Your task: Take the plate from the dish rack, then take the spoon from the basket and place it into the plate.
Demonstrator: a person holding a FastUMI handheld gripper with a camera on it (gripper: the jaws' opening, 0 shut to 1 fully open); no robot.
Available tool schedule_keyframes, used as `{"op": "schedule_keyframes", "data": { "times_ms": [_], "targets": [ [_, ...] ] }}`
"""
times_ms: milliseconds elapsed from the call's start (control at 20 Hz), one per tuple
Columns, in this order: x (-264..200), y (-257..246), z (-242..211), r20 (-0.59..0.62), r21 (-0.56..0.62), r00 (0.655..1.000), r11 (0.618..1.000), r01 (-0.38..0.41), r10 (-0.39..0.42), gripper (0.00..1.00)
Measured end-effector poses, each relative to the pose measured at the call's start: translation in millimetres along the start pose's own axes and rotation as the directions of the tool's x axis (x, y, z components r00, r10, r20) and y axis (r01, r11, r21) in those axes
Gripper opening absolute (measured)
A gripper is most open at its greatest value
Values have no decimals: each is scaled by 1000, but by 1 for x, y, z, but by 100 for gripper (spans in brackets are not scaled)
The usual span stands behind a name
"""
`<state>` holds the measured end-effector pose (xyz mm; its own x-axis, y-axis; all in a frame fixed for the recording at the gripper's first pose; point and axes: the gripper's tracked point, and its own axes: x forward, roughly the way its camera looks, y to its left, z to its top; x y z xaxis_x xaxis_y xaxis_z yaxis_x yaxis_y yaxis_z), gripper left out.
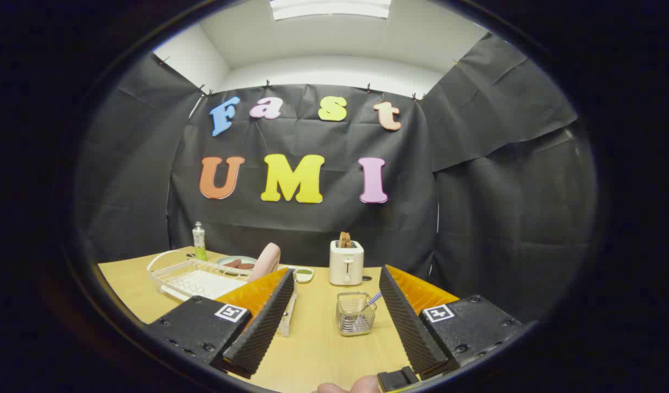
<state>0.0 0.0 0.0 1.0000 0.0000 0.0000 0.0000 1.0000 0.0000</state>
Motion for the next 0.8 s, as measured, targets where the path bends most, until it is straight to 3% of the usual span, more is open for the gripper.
{"op": "schedule_keyframes", "data": {
  "times_ms": [800],
  "targets": [
    [2, 7, 1, 5, 8, 1000, 1000, -13, 13, 100]
  ]
}}
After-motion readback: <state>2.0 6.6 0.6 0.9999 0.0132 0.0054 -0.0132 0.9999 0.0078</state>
